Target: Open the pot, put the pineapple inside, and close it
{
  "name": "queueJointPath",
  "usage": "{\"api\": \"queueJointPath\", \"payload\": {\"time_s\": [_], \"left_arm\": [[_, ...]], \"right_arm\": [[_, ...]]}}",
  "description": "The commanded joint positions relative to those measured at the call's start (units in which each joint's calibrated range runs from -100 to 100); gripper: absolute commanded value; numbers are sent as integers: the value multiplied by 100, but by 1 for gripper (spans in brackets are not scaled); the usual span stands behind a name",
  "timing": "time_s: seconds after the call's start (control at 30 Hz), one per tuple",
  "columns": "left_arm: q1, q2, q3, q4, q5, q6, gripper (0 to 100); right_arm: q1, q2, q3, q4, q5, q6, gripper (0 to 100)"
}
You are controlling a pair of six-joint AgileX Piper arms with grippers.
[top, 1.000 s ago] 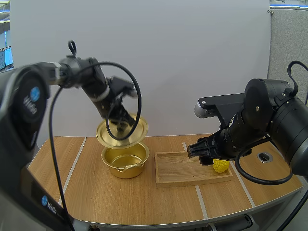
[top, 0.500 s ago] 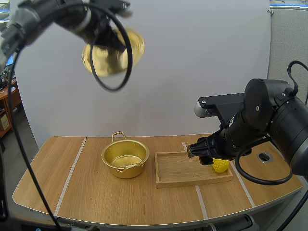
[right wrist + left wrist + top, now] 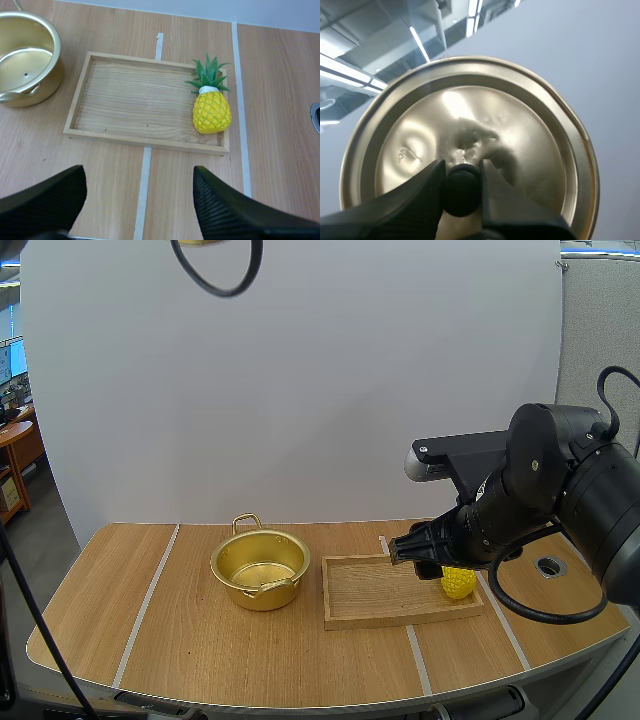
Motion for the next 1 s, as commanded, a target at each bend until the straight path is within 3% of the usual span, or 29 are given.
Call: {"api": "queueJointPath", "payload": {"time_s": [0.0, 0.3, 0.6, 0.8, 0.97], "left_arm": [[-11, -14, -79, -16, -561, -200, 0], [-11, -3, -79, -7, -1619, -221, 0], [-11, -3, -79, 26, -1679, -221, 0], [-11, -3, -79, 26, -1679, -221, 0], [-11, -3, -79, 26, -1679, -221, 0]], "right_arm": [[-24, -17, -58, -44, -261, 10, 100], [-225, 805, -58, -215, -922, 165, 100], [-522, 1842, -89, -254, -1788, 146, 100], [-863, 2583, -89, -202, -2278, -208, 100], [-1172, 3028, -116, 475, -2466, -989, 100]]}}
